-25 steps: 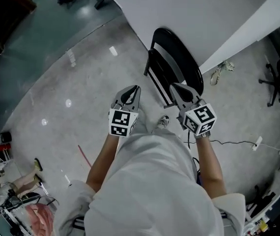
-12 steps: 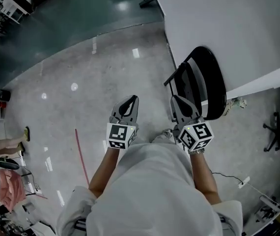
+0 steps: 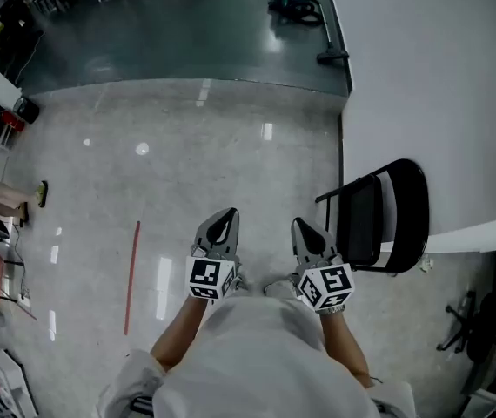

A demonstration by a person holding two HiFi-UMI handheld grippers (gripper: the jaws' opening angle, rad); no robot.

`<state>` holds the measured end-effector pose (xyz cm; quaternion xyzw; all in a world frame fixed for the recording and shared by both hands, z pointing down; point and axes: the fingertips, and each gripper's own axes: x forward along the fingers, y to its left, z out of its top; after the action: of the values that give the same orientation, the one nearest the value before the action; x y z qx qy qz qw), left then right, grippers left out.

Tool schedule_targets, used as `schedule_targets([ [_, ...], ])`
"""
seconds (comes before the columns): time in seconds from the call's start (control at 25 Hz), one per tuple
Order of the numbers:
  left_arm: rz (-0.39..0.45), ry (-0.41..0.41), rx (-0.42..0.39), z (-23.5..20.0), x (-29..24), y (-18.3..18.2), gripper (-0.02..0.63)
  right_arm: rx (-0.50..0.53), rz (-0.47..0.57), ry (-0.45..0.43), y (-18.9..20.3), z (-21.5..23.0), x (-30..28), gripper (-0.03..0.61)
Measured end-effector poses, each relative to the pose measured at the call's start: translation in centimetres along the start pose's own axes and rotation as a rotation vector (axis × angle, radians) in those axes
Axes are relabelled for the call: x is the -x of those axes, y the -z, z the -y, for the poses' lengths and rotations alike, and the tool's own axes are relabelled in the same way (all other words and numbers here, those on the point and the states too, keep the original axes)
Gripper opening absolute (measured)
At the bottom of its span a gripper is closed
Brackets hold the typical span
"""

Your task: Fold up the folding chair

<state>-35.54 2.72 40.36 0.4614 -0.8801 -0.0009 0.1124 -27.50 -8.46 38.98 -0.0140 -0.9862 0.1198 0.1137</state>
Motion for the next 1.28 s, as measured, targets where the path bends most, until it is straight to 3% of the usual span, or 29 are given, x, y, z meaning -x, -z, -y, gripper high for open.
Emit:
schedule_targets([
  [0.28,0.022,-0.119,0.001,-5.7,6.1,0.2,0.011,0.072,-0.022,-0.068,0.7,-7.7,-2.6,0.005],
  [0.72,0.043,-0.194,0.026,-8.9,11.1,1.9,0.011,0.125,-0.049,-0.145,2.8,-13.2,-4.2,0.005],
  [1.08,0.020,-0.207,0.052,-6.3,10.4,2.3,0.011,0.145,-0.064,-0.150,2.0,-11.6,-3.0,0.005],
  [1.28,0.011,-0.187,0.016,-2.6,7.7,1.6,0.012,0.130,-0.064,-0.116,1.3,-6.8,-0.6,0.005],
])
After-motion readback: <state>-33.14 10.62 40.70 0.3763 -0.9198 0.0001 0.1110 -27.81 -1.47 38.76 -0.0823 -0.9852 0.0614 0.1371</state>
